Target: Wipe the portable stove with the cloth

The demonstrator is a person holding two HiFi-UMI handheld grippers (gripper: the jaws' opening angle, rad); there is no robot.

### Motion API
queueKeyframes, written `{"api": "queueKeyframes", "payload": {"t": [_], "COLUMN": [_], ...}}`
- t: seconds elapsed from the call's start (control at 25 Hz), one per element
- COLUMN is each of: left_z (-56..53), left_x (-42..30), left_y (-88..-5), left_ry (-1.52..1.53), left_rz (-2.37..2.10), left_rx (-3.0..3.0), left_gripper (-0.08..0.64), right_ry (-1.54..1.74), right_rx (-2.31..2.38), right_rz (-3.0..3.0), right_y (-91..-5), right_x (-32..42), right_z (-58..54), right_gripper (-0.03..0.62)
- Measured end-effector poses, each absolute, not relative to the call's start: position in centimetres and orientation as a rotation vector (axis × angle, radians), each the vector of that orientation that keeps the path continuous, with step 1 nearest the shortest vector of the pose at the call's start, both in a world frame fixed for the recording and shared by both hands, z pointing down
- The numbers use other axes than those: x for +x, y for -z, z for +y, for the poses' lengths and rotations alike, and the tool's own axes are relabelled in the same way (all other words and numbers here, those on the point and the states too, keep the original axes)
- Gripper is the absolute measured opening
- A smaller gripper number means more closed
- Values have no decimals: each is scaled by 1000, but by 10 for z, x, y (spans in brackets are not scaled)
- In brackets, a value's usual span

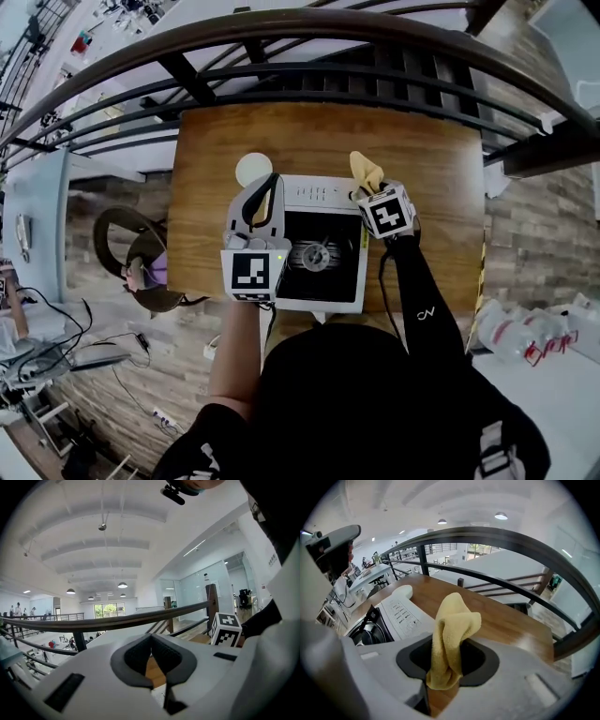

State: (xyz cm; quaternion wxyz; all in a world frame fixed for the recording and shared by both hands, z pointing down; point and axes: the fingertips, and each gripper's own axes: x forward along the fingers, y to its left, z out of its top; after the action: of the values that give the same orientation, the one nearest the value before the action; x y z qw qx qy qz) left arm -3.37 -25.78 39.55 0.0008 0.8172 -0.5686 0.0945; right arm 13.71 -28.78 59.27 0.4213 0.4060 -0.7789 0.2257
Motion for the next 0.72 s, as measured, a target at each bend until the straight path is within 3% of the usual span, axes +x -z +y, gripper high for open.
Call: {"api": "queueKeyframes", "payload": {"t": [0.32, 0.72], "left_z": [-256, -218], "left_x": [6, 4], "left_y": [-393, -394], "left_ry": [-322, -326], "left_rz": [-1697, -1556], "left_rx": [2676, 2741], "left_gripper": [8, 8], "right_ry": [-647, -735], "right_rx": [1060, 1122], "right_rz": [-1966, -1893], "right_y": [-598, -606], "right_x": [163, 174], "right_z": [-267, -187], "right_gripper": [121, 121]}}
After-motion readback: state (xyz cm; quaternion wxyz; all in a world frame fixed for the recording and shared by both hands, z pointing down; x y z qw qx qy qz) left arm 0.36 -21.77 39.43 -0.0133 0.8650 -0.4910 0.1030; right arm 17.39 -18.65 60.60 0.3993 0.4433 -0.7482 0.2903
